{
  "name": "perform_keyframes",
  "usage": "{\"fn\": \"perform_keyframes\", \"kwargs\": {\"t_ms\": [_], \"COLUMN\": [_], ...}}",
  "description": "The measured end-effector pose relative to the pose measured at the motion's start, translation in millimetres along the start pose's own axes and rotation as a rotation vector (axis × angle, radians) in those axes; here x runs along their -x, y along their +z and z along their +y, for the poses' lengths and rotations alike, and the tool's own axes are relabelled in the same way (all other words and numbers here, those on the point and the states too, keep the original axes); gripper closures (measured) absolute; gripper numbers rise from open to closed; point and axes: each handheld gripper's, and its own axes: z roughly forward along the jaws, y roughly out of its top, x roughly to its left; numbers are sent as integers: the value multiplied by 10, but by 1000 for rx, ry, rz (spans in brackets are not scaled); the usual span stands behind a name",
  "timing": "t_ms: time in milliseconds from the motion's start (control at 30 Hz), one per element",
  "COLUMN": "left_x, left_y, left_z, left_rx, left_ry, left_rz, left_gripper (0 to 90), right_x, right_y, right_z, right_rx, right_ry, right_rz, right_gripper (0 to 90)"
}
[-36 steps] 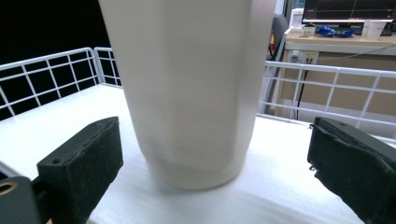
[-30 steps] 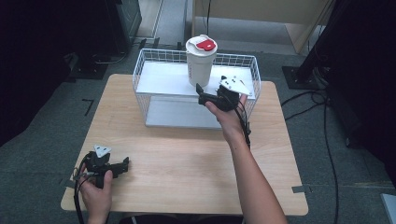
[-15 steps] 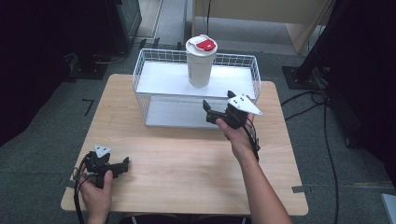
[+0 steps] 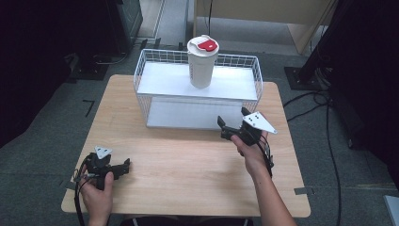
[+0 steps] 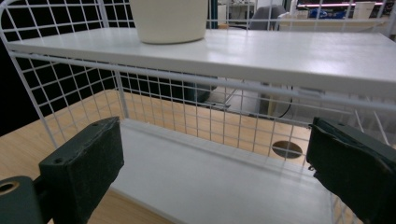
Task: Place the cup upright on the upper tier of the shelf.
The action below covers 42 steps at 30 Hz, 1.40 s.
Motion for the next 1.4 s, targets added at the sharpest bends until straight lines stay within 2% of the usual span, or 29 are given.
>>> {"fn": "perform_keyframes", "kwargs": {"t_ms": [200, 333, 667, 1000, 1100, 1400], "left_x": [0, 0, 0, 1, 1, 0], "left_y": [0, -1, -1, 0, 0, 0], "left_z": [0, 0, 0, 0, 0, 0], "left_rx": [0, -1, -1, 0, 0, 0], "left_ry": [0, 0, 0, -1, -1, 0], "left_rz": [0, 0, 0, 0, 0, 0], "left_gripper": [0, 0, 0, 0, 0, 0], "right_x": [102, 193, 337, 520, 616, 787], "right_y": [-137, -247, -441, -652, -759, -982], "right_z": [-160, -301, -498, -730, -797, -941], "right_rx": [-23, -46, -77, -136, -157, -190], "right_ry": [-3, 23, 38, 22, 23, 35], "right_rz": [-29, -54, -92, -158, -186, -239], "right_gripper": [42, 43, 42, 42, 42, 42]}}
